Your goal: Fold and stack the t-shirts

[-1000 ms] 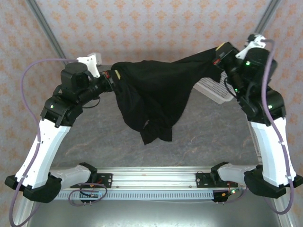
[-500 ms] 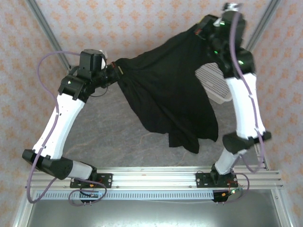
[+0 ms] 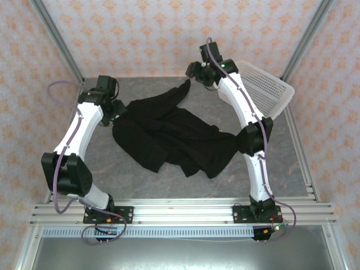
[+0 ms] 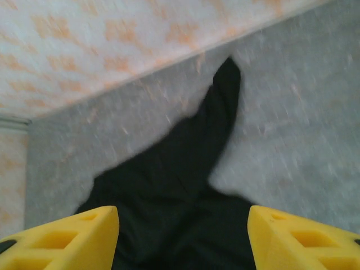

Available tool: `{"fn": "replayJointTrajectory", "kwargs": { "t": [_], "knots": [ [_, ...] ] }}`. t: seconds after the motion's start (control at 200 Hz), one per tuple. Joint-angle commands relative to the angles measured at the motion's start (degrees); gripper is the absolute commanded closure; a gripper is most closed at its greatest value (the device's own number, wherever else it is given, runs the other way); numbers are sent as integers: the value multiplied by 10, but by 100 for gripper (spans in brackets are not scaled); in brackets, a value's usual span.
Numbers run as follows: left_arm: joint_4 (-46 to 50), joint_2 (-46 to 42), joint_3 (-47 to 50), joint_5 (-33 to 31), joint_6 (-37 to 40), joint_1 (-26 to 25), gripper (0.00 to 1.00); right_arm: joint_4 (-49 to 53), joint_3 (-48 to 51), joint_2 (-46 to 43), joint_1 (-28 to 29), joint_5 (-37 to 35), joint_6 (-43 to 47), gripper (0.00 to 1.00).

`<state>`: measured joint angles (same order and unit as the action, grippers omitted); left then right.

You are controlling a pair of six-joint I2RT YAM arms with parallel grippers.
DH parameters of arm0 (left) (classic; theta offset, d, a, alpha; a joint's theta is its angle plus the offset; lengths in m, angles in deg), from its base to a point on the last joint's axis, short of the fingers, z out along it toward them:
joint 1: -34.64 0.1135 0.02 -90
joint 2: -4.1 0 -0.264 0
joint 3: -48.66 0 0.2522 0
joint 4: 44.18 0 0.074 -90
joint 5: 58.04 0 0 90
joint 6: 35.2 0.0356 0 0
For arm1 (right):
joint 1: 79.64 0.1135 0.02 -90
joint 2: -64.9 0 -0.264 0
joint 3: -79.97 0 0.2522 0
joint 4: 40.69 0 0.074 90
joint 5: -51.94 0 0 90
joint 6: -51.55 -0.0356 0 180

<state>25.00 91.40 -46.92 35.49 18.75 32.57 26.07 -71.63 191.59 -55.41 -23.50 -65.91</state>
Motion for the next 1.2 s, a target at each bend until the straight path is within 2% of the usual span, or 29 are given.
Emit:
{"fn": "replayJointTrajectory", "kwargs": {
  "t": [0.0,0.11,0.22,0.35,0.475,0.565,0.63,0.68,0.731,0.786,0.846,0.966,1.196],
  "knots": [
    [43,-53,69,4,13,-12,36,-17,214,-165,18,-44,-44,38],
    [49,-75,153,55,6,-41,35,-90,493,-319,19,-43,-115,39],
    [38,-78,211,62,-15,-89,29,-117,695,-439,21,-35,-165,39],
    [-35,-56,256,104,-60,-117,29,-126,830,-507,20,-28,-189,38],
    [-82,1,280,117,-86,-131,31,-178,908,-497,9,-11,-206,38],
    [-99,38,285,105,-88,-135,34,-215,925,-465,5,-9,-212,39],
    [-123,52,290,99,-88,-135,42,-236,924,-433,4,-8,-215,44],
    [-136,62,289,90,-86,-134,60,-241,919,-406,3,-8,-218,50],
    [-130,67,282,70,-85,-134,82,-241,909,-386,1,-14,-217,67],
    [-114,61,275,41,-85,-134,100,-229,893,-372,-2,-39,-209,84],
    [-95,42,273,12,-84,-131,100,-209,866,-359,-10,-72,-194,100],
    [-48,-10,284,-30,-80,-113,100,-164,795,-330,-42,-118,-154,100],
    [22,-152,330,-45,-69,-35,100,-82,618,-264,-86,-174,-75,100]
  ]
}}
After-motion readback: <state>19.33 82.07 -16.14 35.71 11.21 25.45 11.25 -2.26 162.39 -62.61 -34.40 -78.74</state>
